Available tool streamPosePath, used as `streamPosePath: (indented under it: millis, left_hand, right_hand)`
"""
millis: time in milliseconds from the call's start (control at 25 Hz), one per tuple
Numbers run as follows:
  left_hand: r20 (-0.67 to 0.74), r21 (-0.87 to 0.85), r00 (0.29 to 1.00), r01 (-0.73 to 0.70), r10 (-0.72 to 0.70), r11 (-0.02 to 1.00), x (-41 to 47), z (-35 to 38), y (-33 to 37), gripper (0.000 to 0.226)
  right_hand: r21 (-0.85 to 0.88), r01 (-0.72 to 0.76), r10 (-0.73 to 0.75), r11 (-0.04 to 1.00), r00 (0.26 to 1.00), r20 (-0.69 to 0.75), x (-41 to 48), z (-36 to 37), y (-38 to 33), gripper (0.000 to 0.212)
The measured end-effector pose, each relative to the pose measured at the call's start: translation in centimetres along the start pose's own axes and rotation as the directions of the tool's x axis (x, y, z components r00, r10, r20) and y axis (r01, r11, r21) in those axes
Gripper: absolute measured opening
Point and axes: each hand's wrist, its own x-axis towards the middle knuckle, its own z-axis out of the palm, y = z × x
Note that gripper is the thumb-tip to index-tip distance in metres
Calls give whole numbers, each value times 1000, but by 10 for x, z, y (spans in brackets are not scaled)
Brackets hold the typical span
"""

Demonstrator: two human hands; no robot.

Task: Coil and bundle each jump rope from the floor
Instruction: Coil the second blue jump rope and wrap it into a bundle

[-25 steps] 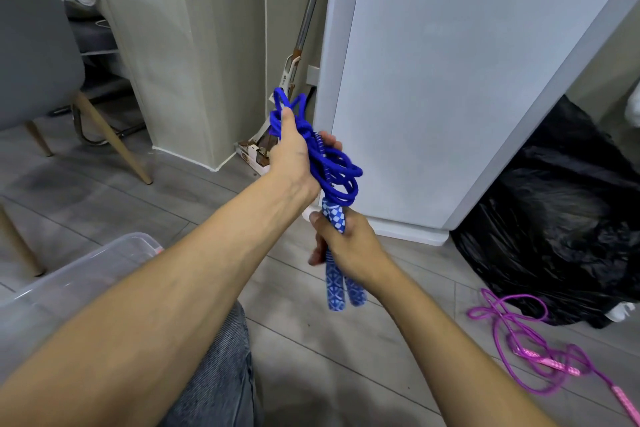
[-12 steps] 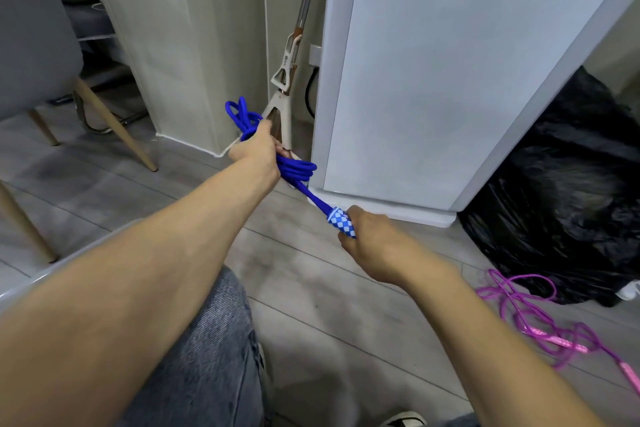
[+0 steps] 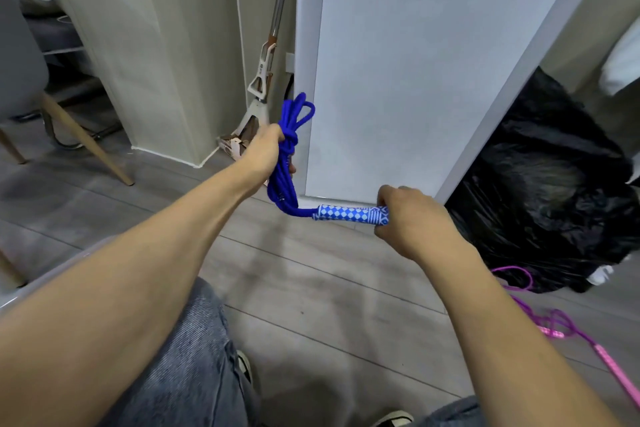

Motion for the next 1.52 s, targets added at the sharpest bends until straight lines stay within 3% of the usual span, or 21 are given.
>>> streamPosePath:
  millis: [120,280,440,560,680,800,920,1120,1240,1360,1520]
  left_hand:
    - [251,329,964,-167,85,930,-14,8,-1,27]
    - [433,481,886,-383,166,788,-36,23,6,33]
    - [533,541,842,-418,87,730,-52,28,18,51]
    - [604,648,792,-554,90,523,-48,24,14,86]
    - [564,748,813,-577,144,328,-43,22,8,83]
    - [565,756,778,-621,273,206,-46,23,2,72]
    - [548,757,762,-627,344,184,-47,12,-1,69]
    - [494,808,745,-584,449,79,-43,-31,-12,67]
    - [522,827,706,-557,478,-81,-43,-56,-27,69]
    - [480,869,748,-477,458,-132,-48,-85,-39,74]
    - [325,941,869,-335,373,-41,-59,-140,-61,69]
  right_hand:
    - [-12,101,-100,995,960,-261,9,3,-2,23]
    - [-54,160,-165,986,842,-514,18,13,-11,25]
    - [-9,145,-120,989,784,-609,20,18,-20,45]
    - [53,165,-92,985,756,-648,21,21,-28,61]
    - [75,221,-112,972,726,-678,21,27,-33,55]
    - [120,240,-97,963,728,-679,20,31,-34,49]
    - [191,300,-112,935,759,-642,20,28,-41,58]
    - [-116,306,-313,945,743,-592,15,15,-55,89]
    - [-218,378,-436,900,798,-416,23,20,-74,98]
    - [-174,452,-485,875,819,-309,38,37,-102,92]
    - [-54,581,-569,812,768,-295,55,63,-154,86]
